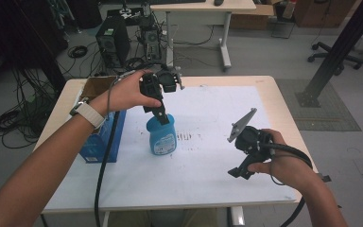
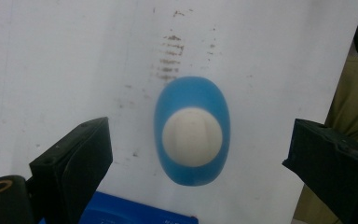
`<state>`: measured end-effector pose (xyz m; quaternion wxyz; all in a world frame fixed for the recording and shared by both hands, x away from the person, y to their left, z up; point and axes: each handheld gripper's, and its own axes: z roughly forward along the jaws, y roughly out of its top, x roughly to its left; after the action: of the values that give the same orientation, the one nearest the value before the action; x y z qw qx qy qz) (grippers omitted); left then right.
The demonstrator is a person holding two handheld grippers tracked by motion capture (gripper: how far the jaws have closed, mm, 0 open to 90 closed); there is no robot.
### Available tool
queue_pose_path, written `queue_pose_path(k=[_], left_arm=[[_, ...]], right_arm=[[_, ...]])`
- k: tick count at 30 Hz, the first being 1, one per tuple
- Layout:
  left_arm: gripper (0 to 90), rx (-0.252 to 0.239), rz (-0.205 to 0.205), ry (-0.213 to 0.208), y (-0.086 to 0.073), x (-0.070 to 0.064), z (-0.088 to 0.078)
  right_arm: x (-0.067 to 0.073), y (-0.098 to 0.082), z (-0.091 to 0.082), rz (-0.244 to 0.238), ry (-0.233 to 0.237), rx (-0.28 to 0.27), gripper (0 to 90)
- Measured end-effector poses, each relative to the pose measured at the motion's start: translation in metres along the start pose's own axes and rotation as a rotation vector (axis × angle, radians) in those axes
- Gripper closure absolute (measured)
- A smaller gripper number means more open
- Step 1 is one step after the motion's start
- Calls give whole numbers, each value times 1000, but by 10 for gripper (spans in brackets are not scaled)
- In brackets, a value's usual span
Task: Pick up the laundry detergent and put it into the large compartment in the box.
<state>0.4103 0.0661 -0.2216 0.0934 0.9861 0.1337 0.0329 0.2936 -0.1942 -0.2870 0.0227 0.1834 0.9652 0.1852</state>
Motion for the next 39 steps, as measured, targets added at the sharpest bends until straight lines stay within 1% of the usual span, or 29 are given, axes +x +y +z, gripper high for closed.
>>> queue_pose_path(k=[5,8,18,19,25,29,35,38,39], left_arm=[[70,4,-4,-10,-3,0,5],[70,-1,-10,-6,-4,1,8],[72,11,-25,-1,-8,3,19],[72,17,-22,3,-8,2,21],[72,19,-24,-3,-7,2,26],[74,28,-29,-2,-7,2,33],[74,36,-26,-5,-6,1,39],[76,34,-25,-2,-7,2,40],[76,36,-22,6,-6,2,41]], right_arm=[[-1,-1,1,0,2,2,101],[-1,0,2,-1,3,3,102],[0,1,3,1,5,5,101],[0,1,4,1,5,4,102],[0,1,5,0,6,5,101],[-1,0,4,5,5,5,101],[0,0,5,5,7,7,102],[-1,-1,5,6,6,6,101],[-1,-1,5,6,6,6,101]])
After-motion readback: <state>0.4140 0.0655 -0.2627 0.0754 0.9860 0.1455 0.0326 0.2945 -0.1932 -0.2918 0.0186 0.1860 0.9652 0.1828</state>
